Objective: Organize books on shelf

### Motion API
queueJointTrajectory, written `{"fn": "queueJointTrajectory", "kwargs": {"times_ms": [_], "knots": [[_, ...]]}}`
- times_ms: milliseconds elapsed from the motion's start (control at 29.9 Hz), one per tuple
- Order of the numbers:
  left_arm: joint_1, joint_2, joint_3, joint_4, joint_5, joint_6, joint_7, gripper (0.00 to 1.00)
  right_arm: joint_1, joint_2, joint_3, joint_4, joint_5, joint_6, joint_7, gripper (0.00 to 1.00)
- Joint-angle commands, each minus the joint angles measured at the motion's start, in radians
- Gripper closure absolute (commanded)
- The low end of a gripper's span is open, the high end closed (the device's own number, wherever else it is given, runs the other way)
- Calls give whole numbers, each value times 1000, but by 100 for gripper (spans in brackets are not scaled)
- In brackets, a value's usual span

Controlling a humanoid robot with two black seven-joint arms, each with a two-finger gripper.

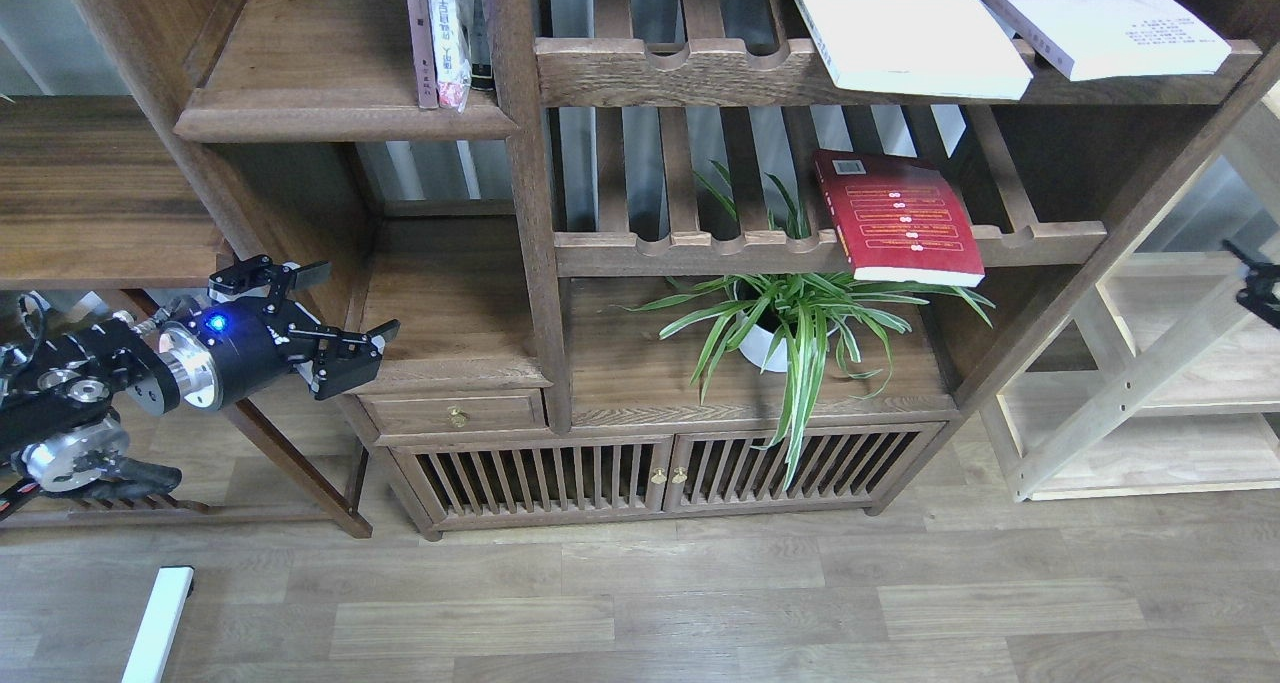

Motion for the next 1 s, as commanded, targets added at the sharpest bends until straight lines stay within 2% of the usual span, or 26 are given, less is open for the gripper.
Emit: {"fn": "queueJointTrajectory", "kwargs": {"times_ms": [0,234,568,702,903,969], "knots": [[-2,17,4,-1,4,-2,0,0,30,16,-1,9,-17,0,0,0],[1,28,-4,1,22,5,0,0,83,16,-6,31,-140,0,0,0],[-2,29,-7,4,24,3,-1,0,183,24,-12,28,-149,0,0,0],[-2,29,-7,10,24,3,-1,0,203,61,-17,21,-152,0,0,0],[1,41,-7,11,24,3,-1,0,223,119,-20,-8,-175,0,-27,0],[3,43,-9,11,24,3,-1,0,238,131,-21,-25,-175,31,-28,0]]}}
